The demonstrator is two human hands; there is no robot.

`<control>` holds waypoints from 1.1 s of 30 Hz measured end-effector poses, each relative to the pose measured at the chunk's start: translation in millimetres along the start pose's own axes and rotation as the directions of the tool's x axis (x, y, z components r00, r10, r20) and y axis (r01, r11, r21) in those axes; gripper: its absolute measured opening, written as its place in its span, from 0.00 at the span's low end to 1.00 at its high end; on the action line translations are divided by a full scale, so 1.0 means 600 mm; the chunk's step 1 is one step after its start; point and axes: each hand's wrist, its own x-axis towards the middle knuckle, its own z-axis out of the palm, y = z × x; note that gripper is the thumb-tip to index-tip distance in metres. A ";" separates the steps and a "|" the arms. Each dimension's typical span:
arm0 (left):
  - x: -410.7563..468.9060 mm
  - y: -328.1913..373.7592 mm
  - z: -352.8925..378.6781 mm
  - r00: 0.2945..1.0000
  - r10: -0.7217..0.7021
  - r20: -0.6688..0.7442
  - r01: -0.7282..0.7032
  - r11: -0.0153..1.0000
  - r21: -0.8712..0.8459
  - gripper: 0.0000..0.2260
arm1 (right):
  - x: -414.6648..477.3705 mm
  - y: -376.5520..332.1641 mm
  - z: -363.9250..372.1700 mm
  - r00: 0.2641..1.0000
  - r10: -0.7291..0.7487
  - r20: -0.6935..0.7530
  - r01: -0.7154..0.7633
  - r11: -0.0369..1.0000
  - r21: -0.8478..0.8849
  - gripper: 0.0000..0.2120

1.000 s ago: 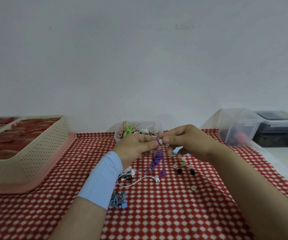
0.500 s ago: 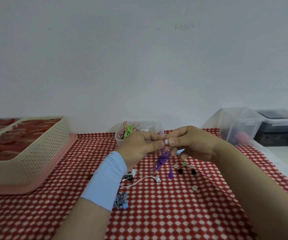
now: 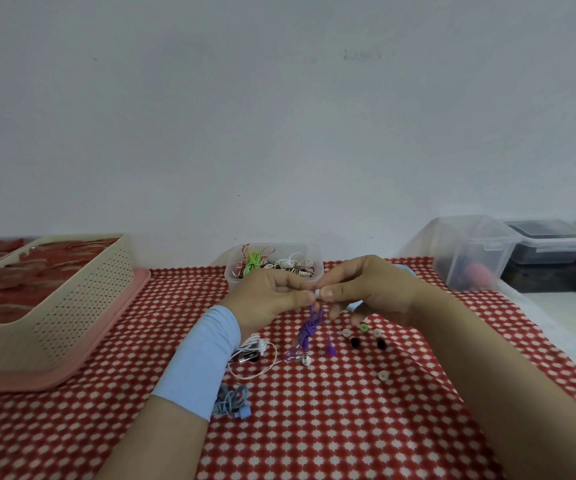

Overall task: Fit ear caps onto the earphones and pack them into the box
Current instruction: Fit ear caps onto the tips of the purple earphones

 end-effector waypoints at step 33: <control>-0.010 0.020 0.009 0.984 0.125 -0.129 -0.109 0.986 0.122 0.07 | 0.014 0.017 -0.005 0.991 0.132 0.004 -0.128 0.960 0.248 0.17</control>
